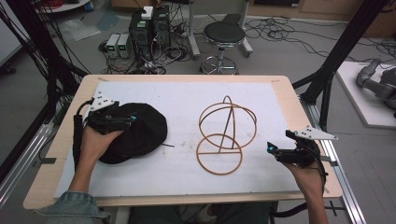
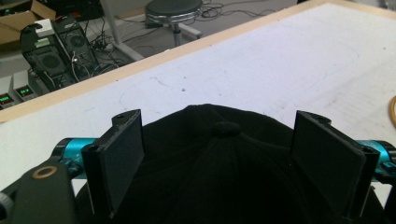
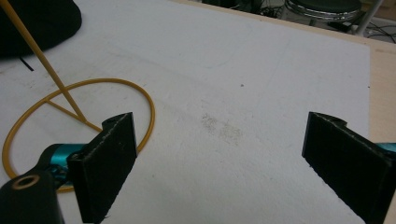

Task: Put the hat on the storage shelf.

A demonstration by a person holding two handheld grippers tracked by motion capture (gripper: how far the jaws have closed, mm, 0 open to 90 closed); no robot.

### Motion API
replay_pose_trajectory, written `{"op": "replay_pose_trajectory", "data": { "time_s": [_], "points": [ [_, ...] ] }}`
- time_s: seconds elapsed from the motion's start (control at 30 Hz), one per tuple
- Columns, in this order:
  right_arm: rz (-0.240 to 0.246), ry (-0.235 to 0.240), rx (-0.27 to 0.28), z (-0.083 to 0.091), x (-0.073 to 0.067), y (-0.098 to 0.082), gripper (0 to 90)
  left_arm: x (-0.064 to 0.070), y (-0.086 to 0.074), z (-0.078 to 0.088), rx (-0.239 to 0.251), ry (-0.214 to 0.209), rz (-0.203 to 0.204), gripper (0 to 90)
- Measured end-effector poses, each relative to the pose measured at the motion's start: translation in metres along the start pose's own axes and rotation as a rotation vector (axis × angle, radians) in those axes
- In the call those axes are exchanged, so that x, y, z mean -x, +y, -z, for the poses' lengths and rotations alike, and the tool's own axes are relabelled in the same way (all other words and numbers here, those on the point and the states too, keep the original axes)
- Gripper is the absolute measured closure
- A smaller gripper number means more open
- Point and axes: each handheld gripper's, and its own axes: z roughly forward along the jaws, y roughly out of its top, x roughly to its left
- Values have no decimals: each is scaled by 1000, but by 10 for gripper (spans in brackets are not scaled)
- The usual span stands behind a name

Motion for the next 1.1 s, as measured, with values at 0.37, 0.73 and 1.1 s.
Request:
{"op": "replay_pose_trajectory", "data": {
  "time_s": [0.37, 0.73, 1.1],
  "points": [
    [-8, -1, -5, 3, -1, -2, 99, 5, -6, -19, -127, 1, -47, 219],
    [-5, 0, -6, 2, -1, -3, 99, 7, -9, -25, -193, -3, -61, 339],
    [-5, -1, -9, 3, -1, -2, 100, 8, -10, -26, -212, -6, -98, 579]
  ]
}}
